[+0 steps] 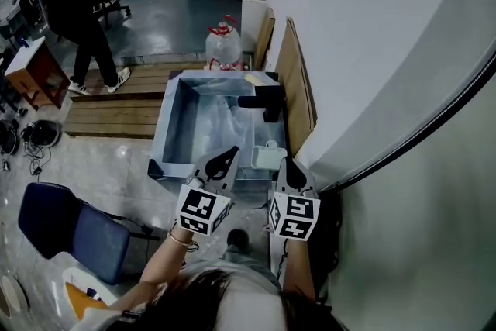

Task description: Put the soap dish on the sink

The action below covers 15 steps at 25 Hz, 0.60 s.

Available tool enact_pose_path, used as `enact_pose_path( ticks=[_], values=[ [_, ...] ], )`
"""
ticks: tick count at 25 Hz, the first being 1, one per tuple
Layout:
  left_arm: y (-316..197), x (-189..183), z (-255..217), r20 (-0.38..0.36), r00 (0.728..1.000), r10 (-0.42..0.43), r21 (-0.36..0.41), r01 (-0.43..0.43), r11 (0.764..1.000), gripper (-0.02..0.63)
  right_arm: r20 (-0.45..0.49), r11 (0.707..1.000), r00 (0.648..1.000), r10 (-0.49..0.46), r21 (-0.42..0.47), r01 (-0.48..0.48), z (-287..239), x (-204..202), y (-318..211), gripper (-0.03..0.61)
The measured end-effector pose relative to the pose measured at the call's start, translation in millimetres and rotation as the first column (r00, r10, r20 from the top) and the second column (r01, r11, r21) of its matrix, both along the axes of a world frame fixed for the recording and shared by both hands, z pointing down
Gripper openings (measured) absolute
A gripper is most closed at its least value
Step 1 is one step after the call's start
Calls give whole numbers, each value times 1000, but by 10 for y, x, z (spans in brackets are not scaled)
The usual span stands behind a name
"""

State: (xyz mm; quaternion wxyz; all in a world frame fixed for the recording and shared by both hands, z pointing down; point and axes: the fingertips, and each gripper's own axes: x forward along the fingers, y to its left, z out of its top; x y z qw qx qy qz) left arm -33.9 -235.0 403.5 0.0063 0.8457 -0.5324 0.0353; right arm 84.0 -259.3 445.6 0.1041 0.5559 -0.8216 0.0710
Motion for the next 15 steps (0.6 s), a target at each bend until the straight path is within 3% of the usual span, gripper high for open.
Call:
enact_pose_path(
  ticks=[15],
  values=[
    [693,-26,-80,-3,1000,4,43,-4,999,8,5,998,999,-32,61,31,-192,-129,729,25]
  ],
)
